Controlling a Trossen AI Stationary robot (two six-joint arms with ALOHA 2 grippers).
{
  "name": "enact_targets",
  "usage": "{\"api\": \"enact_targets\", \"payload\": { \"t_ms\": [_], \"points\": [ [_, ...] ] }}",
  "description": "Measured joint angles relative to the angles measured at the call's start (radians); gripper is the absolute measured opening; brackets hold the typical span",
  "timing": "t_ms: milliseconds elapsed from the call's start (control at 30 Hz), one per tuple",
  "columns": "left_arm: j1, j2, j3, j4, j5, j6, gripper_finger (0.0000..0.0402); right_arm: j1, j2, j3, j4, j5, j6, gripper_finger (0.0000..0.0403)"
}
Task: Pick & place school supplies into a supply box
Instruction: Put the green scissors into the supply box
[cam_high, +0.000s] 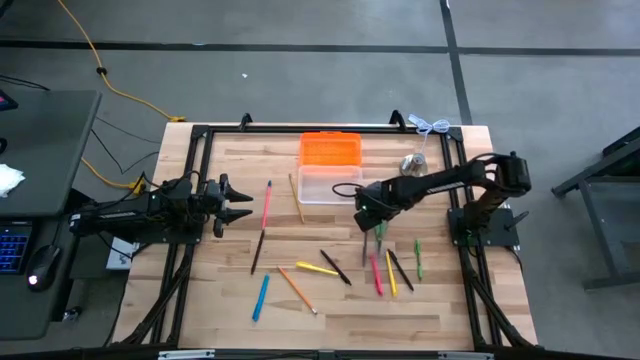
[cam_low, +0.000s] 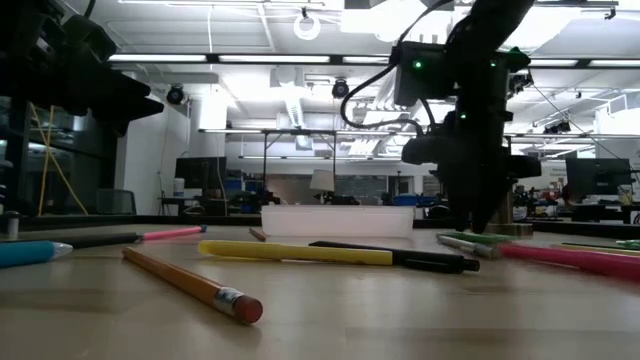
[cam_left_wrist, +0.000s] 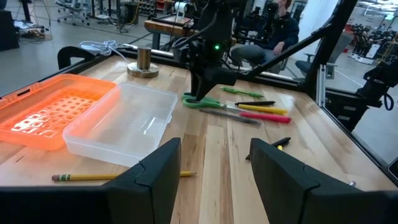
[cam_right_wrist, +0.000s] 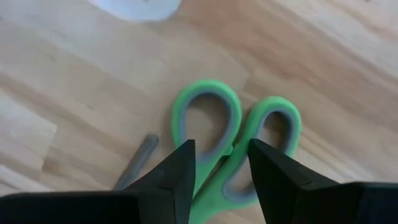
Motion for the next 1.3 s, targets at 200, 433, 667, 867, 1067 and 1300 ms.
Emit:
{"api": "enact_targets", "payload": {
  "t_ms": [200, 433, 667, 867, 1067, 1300],
  "points": [
    [0.000, 0.000, 0.000, 0.000, 0.000, 0.000, 0.0223, 0.000, 0.000, 0.000, -0.013, 0.002, 0.002, 0.0130],
    [0.000, 0.000, 0.000, 0.000, 0.000, 0.000, 0.0223, 0.000, 0.000, 0.001, -0.019, -0.010, 0.002, 0.0130],
    [0.000, 0.000, 0.000, 0.000, 0.000, 0.000, 0.0223, 0.000, -0.002, 0.002, -0.019, -0.031, 0.012, 0.0130],
    [0.000, 0.000, 0.000, 0.000, 0.000, 0.000, 0.0223, 0.000, -0.003, 0.002, -0.020, -0.048, 0.012, 0.0130],
    [0.000, 0.000, 0.000, 0.000, 0.000, 0.000, 0.0223, 0.000, -0.003, 0.003, -0.022, -0.055, 0.008, 0.0133],
    [0.000, 0.000, 0.000, 0.000, 0.000, 0.000, 0.0223, 0.000, -0.003, 0.003, -0.031, -0.074, 0.012, 0.0153]
  ]
}}
